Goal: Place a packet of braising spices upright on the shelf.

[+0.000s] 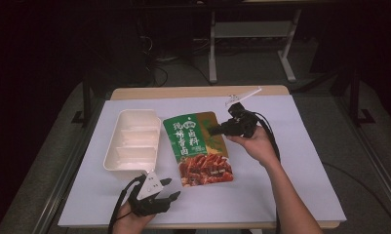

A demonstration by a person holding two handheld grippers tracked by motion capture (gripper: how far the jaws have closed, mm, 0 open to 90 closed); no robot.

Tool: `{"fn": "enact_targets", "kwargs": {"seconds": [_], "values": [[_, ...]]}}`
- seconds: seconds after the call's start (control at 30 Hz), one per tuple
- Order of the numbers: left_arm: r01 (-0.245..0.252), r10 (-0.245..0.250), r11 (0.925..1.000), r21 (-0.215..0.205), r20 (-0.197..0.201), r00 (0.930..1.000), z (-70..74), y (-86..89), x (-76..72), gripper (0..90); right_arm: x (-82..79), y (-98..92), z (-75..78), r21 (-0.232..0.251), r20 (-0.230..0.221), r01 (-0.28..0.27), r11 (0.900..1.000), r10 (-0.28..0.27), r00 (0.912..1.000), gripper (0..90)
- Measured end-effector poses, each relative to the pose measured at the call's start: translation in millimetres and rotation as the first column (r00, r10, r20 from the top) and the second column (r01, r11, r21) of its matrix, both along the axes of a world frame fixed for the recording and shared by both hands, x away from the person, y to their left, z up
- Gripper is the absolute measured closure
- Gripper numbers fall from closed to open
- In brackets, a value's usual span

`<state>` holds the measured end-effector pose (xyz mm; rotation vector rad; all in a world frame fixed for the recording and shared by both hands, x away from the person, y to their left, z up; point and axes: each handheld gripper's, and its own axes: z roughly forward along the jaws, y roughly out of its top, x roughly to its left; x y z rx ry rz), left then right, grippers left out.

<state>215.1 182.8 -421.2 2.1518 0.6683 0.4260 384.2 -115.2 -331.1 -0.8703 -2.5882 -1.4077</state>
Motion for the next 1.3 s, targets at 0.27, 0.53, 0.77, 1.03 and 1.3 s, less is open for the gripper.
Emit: {"fn": "enact_targets", "kwargs": {"seconds": [0.27,0.53,0.77,1.03,1.3], "values": [[0.011,-0.011,0.9999,0.011,0.007,0.9999,0.4,1.4,-6.1,43.1,-15.7,6.2,17.3,0.004,0.04,-0.026,1.0,0.026,0.9989,90.0],[0.004,-0.004,1.0,0.007,0.015,0.9999,2.1,7.2,-13.6,40.9,-25.5,14.7,32.1,0.023,0.093,-0.045,0.999,0.043,0.9948,90.0],[-0.004,0.003,0.9998,0.02,0.021,0.9998,3.0,19.0,-18.3,40.0,-28.4,22.9,41.7,0.035,0.115,-0.031,0.999,0.027,0.993,90.0],[-0.016,0.016,0.9995,0.025,0.026,0.9995,3.1,32.9,-24.6,38.7,-28.1,32.6,49.3,0.073,0.115,-0.035,0.997,0.026,0.993,90.0],[-0.032,0.033,0.9994,-0.011,0.034,0.9989,3.1,41.2,-32.4,37.1,-34.5,49.6,66.1,0.11,0.127,-0.055,0.992,0.041,0.9911,90.0]]}}
